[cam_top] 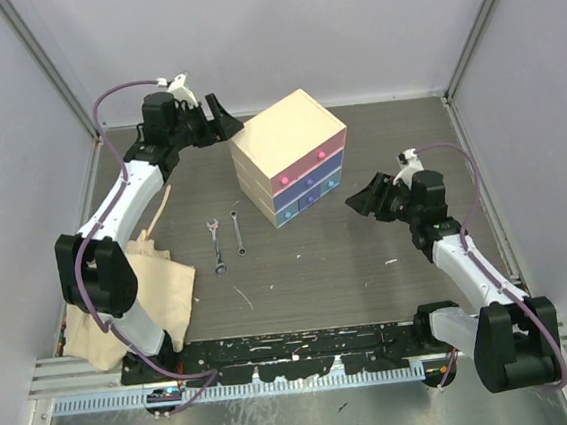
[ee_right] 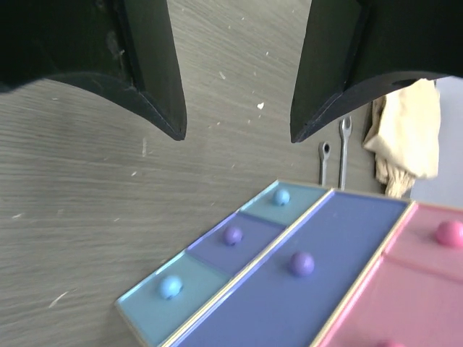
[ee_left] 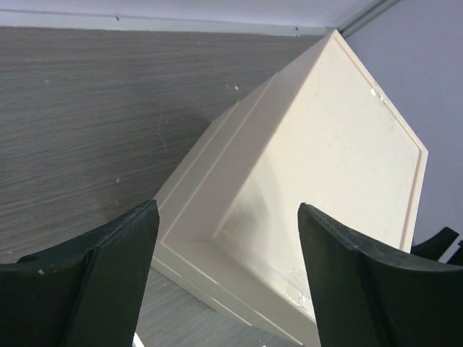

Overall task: Sort the tools into containers
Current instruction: Open the drawer in the storage box.

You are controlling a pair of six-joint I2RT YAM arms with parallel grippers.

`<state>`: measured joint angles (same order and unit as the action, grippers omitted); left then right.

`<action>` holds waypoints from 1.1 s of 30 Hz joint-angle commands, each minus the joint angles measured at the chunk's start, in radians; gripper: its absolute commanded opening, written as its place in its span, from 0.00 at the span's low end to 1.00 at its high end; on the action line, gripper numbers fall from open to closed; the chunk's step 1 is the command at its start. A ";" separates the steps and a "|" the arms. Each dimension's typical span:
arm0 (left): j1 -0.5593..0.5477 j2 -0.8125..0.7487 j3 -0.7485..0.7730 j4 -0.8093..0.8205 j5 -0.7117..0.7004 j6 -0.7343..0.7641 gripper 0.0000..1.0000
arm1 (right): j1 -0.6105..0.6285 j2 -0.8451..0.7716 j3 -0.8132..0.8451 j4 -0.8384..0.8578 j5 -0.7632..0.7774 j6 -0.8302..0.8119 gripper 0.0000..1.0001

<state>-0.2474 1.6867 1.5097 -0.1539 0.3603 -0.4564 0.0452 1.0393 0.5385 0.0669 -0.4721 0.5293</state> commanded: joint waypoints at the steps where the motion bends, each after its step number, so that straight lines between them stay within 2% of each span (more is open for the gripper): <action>1: 0.001 0.029 0.040 0.060 0.110 -0.035 0.77 | 0.099 0.033 -0.033 0.155 0.007 0.041 0.62; 4: -0.001 0.046 0.043 0.024 0.104 -0.023 0.76 | 0.201 0.076 -0.081 0.235 0.154 0.103 0.58; 8: -0.011 0.058 0.050 -0.031 0.086 0.001 0.75 | 0.288 0.182 -0.130 0.423 0.235 0.160 0.55; 22: -0.015 0.045 0.016 -0.081 0.036 0.047 0.73 | 0.310 0.629 -0.071 0.982 0.155 0.089 0.54; 33: -0.015 0.068 0.027 -0.097 0.041 0.038 0.72 | 0.309 0.799 0.004 1.108 0.158 0.077 0.52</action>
<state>-0.2596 1.7550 1.5200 -0.1913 0.4191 -0.4545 0.3508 1.8042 0.5041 1.0355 -0.3122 0.6296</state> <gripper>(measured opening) 0.731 0.525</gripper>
